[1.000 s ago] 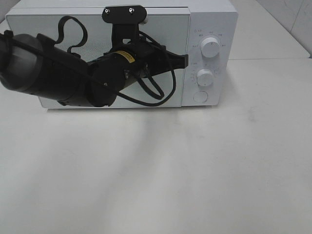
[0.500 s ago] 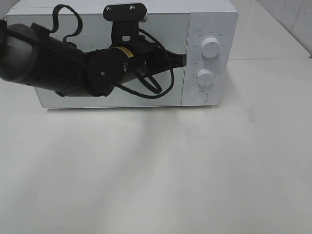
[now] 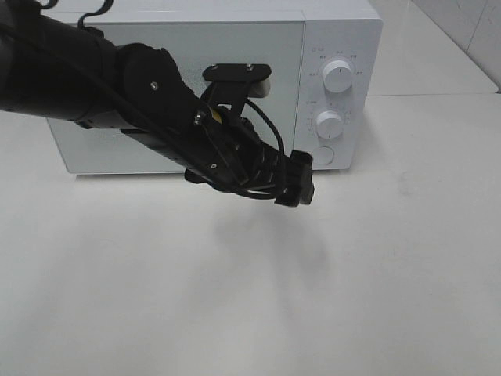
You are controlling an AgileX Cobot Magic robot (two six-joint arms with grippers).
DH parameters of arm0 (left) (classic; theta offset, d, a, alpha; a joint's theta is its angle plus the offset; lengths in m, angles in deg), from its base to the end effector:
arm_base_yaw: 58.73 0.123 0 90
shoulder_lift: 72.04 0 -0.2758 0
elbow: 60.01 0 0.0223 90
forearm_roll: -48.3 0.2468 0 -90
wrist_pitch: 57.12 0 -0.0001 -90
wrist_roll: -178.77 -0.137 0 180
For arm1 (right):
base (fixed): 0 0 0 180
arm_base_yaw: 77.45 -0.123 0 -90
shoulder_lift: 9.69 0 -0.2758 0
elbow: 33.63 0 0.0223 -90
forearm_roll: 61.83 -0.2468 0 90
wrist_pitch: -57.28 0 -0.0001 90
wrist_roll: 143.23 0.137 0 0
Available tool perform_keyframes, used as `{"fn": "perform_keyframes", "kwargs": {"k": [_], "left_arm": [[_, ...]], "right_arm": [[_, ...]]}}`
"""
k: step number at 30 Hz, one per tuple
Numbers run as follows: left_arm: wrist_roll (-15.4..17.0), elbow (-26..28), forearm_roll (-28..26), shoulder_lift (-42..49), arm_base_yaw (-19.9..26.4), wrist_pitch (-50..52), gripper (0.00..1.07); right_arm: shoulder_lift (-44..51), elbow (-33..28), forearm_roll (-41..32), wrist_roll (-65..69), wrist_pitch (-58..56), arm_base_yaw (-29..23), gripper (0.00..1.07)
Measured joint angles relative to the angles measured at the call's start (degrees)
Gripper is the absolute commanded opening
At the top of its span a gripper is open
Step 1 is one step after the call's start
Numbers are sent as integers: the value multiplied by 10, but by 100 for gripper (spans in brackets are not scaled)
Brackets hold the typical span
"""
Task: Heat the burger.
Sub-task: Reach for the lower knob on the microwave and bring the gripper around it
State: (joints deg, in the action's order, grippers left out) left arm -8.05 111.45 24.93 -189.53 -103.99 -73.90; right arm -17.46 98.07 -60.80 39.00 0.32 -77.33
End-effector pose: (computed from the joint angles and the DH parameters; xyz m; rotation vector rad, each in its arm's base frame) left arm 0.2877 -0.3127 0.1340 0.7031 2.4600 -0.5795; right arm 0.0451 -0.0022 0.2629 0.0406 1.9722 0.0028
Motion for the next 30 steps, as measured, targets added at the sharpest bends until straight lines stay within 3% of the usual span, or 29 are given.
{"fn": "perform_keyframes", "kwargs": {"k": [1, 3, 6, 8, 11, 13, 17, 19, 22, 24, 26, 30], "left_arm": [[0, 0, 0, 0, 0, 0, 101], [0, 0, 4, 25, 0, -99, 101], [0, 0, 7, 32, 0, -117, 101], [0, 0, 45, 60, 0, -203, 101], [1, 0, 57, 67, 0, -224, 101], [10, 1, 94, 91, 1, -292, 101], [22, 1, 104, 100, 8, -323, 101], [30, 2, 111, 118, 49, -377, 101], [30, 2, 112, 122, 61, -389, 101], [28, 2, 115, 144, 121, -430, 101], [27, 2, 116, 150, 133, -442, 101], [23, 3, 120, 186, 209, -485, 101]], "right_arm": [[0, 0, 0, 0, 0, 0, 75], [0, 0, 0, 0, 0, 0, 75], [0, 0, 0, 0, 0, 0, 75], [0, 0, 0, 0, 0, 1, 75], [0, 0, 0, 0, 0, 1, 75], [0, 0, 0, 0, 0, 1, 75], [0, 0, 0, 0, 0, 1, 75], [0, 0, 0, 0, 0, 1, 75], [0, 0, 0, 0, 0, 1, 75], [0, 0, 0, 0, 0, 1, 75], [0, 0, 0, 0, 0, 1, 75], [0, 0, 0, 0, 0, 1, 75]]}}
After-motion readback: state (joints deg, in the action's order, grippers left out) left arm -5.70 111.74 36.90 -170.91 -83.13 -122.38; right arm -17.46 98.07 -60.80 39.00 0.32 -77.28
